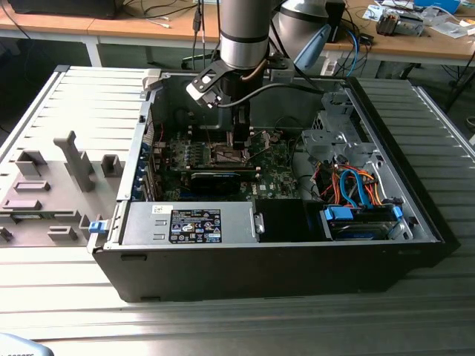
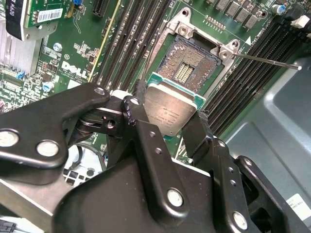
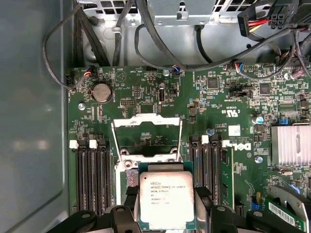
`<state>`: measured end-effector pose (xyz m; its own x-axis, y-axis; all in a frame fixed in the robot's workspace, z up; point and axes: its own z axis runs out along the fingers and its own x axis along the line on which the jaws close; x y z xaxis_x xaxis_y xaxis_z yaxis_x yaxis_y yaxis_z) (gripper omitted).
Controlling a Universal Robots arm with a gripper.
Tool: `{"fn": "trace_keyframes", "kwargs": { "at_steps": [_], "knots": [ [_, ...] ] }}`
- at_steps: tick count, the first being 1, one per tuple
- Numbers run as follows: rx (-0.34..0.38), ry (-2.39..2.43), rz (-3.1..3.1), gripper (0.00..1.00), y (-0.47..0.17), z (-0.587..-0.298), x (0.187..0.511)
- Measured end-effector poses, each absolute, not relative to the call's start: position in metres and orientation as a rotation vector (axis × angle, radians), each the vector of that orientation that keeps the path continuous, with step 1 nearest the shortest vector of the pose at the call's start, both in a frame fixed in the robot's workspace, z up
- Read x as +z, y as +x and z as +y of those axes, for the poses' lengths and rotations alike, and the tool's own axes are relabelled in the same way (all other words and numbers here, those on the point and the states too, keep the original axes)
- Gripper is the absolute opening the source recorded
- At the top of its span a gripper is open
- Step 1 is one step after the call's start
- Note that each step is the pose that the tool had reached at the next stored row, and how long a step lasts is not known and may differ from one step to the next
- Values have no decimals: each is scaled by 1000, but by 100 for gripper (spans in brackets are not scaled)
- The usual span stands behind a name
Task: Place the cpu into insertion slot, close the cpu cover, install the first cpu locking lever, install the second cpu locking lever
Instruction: 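Place the cpu into insertion slot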
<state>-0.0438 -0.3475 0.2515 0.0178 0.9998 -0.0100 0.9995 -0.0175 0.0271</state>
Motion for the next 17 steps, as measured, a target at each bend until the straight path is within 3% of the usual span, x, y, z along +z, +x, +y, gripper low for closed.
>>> {"fn": "trace_keyframes", "kwargs": {
  "at_steps": [17],
  "knots": [
    [18, 2222, 2183, 55, -46, -348, 248]
  ]
}}
